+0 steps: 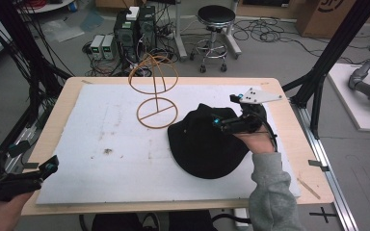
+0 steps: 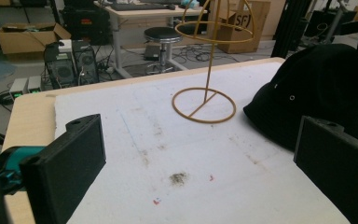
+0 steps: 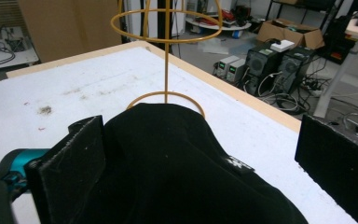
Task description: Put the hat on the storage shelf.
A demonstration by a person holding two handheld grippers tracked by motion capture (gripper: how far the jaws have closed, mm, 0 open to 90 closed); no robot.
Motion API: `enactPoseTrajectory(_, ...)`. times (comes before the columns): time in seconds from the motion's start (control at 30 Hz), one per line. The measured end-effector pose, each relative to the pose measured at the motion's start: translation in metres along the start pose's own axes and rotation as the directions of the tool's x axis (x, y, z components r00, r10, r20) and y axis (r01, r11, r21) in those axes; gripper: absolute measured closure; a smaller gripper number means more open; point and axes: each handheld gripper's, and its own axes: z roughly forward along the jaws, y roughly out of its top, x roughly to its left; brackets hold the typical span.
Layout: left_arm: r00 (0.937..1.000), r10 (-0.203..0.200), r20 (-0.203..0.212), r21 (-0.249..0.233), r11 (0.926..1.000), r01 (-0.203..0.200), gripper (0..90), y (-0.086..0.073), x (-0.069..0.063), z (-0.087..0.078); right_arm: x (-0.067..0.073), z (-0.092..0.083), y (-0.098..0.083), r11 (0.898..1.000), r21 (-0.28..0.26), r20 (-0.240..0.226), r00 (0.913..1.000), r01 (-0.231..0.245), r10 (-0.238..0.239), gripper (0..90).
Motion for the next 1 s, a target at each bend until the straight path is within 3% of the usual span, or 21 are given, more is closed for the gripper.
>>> enactPoseTrajectory(0.4, 1.0000, -0.002, 0.003, 0.007, 1.0000, 0.002, 2.4, -0.001, -0.001, 0.000, 0.005, 0.019, -0.005, 0.999, 0.047, -0.041, 0.9991, 0.016, -0.014, 8.0)
enactPoseTrajectory(0.53, 1.0000, -0.001, 0.002, 0.009, 1.0000, 0.001, 2.4, -0.001, -0.001, 0.001, 0.004, 0.021, -0.008, 0.998, 0.052, -0.063, 0.9977, 0.028, -0.024, 28.0)
enactPoseTrajectory(0.67, 1.0000, -0.003, 0.000, 0.008, 1.0000, 0.003, 2.4, -0.002, 0.000, 0.001, 0.003, 0.020, -0.008, 0.998, 0.057, -0.071, 0.9973, 0.023, -0.019, 36.7)
enactPoseTrajectory(0.93, 1.0000, -0.006, 0.000, 0.011, 0.9999, 0.006, 2.4, -0.002, 0.000, 0.002, 0.002, 0.019, -0.011, 0.996, 0.081, -0.097, 0.9946, 0.044, -0.036, 67.8)
enactPoseTrajectory(1.0, 1.0000, -0.004, 0.002, 0.012, 0.9999, 0.004, 2.4, -0.002, 0.000, 0.003, 0.002, 0.019, -0.012, 0.995, 0.087, -0.094, 0.9950, 0.041, -0.033, 70.1)
